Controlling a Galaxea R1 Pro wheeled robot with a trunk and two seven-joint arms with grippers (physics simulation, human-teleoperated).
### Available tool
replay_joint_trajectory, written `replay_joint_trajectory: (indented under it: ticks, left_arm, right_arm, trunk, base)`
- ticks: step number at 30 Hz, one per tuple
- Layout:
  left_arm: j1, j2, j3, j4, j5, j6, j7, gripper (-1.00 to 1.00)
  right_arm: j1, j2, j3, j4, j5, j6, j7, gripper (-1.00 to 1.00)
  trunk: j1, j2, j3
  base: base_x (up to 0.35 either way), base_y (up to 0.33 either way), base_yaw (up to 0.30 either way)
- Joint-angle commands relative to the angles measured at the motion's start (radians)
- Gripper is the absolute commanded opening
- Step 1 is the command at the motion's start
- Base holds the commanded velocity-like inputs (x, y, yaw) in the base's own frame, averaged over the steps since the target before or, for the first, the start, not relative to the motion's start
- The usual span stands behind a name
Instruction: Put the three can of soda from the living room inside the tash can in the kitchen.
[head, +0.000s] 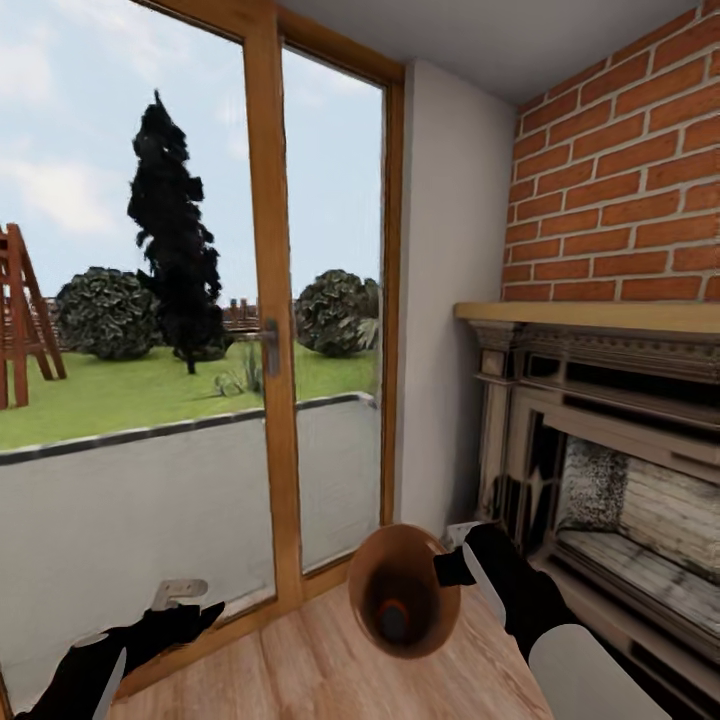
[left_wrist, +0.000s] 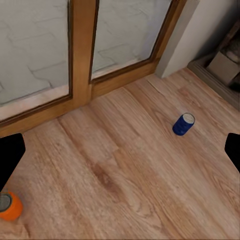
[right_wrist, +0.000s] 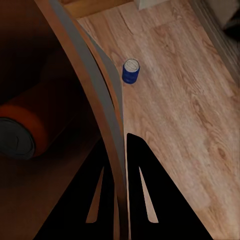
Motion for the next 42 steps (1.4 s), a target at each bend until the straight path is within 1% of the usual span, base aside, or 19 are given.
replay_joint_trajectory:
  ticks: [1, 10, 12, 13, 15, 16, 17, 18, 20, 27, 32, 35, 42]
  left_arm:
    - [0.000, 0.000, 0.000, 0.000, 0.000, 0.000, 0.000, 1.00]
    - [0.000, 0.000, -0.001, 0.000, -0.002, 0.002, -0.002, 1.00]
    - [0.000, 0.000, -0.001, 0.000, -0.002, 0.002, -0.002, 1.00]
    - [0.000, 0.000, -0.001, 0.000, -0.003, 0.002, -0.002, 1.00]
    - [0.000, 0.000, -0.001, 0.000, -0.003, 0.002, -0.002, 1.00]
    - [0.000, 0.000, -0.001, 0.003, -0.003, 0.002, -0.002, 1.00]
    - [0.000, 0.000, -0.001, 0.010, -0.003, 0.001, -0.002, 1.00]
    - [0.000, 0.000, -0.001, 0.018, -0.003, 0.001, -0.002, 1.00]
    - [-0.003, 0.000, -0.002, 0.033, -0.004, 0.001, -0.002, 1.00]
    - [-0.004, 0.000, -0.002, 0.047, 0.001, -0.002, -0.005, 1.00]
    - [-0.003, 0.000, -0.003, 0.048, 0.002, -0.018, -0.010, 1.00]
    - [-0.003, 0.000, -0.003, 0.049, 0.002, -0.021, -0.012, 1.00]
    - [-0.003, 0.000, -0.003, 0.049, 0.000, -0.022, -0.013, 1.00]
  right_arm:
    - [0.000, 0.000, -0.001, -0.001, -0.013, 0.000, 0.004, -1.00]
    - [0.000, -0.003, -0.004, -0.002, -0.014, 0.000, 0.004, -1.00]
    - [0.000, -0.005, -0.013, -0.001, -0.014, 0.000, 0.005, -1.00]
    - [0.000, -0.005, -0.036, -0.002, -0.014, 0.000, 0.006, -1.00]
    - [0.000, -0.006, -0.067, -0.001, -0.014, 0.000, 0.008, -1.00]
    - [0.000, -0.006, -0.096, -0.001, -0.014, 0.000, 0.009, -1.00]
    - [0.000, -0.008, -0.117, -0.001, -0.014, 0.000, 0.010, -1.00]
    - [0.000, -0.009, -0.131, -0.002, -0.014, 0.000, 0.011, -1.00]
    - [0.000, -0.010, -0.146, -0.002, -0.015, 0.000, 0.011, -1.00]
    - [0.000, -0.010, -0.157, -0.001, -0.013, 0.000, 0.012, -1.00]
    - [0.000, -0.009, -0.157, -0.001, -0.013, 0.000, 0.012, -1.00]
    - [0.000, -0.009, -0.158, -0.001, -0.013, 0.000, 0.012, -1.00]
    - [0.000, -0.008, -0.158, -0.002, -0.014, 0.000, 0.012, -1.00]
  trunk:
    - [0.000, 0.000, 0.001]
    - [0.000, 0.000, 0.005]
    - [0.000, 0.000, 0.006]
    - [0.000, 0.000, 0.007]
    - [0.000, 0.000, 0.008]
    - [0.000, 0.000, 0.009]
    - [0.000, 0.000, 0.009]
    - [0.000, 0.000, 0.010]
    - [0.000, 0.000, 0.010]
    - [0.000, 0.000, 0.011]
    - [0.000, 0.000, 0.011]
    - [0.000, 0.000, 0.011]
    - [0.000, 0.000, 0.011]
  base:
    - [0.180, 0.284, -0.238]
    - [0.177, 0.286, -0.238]
    - [0.171, 0.289, -0.238]
    - [0.170, 0.289, -0.238]
    - [0.170, 0.289, -0.238]
    - [0.160, 0.292, -0.233]
    - [0.144, 0.295, -0.228]
    - [0.134, 0.297, -0.220]
    - [0.127, 0.299, -0.210]
    - [0.131, 0.276, -0.194]
    - [0.034, 0.072, -0.168]
    - [-0.156, 0.014, -0.120]
    - [-0.295, 0.002, -0.022]
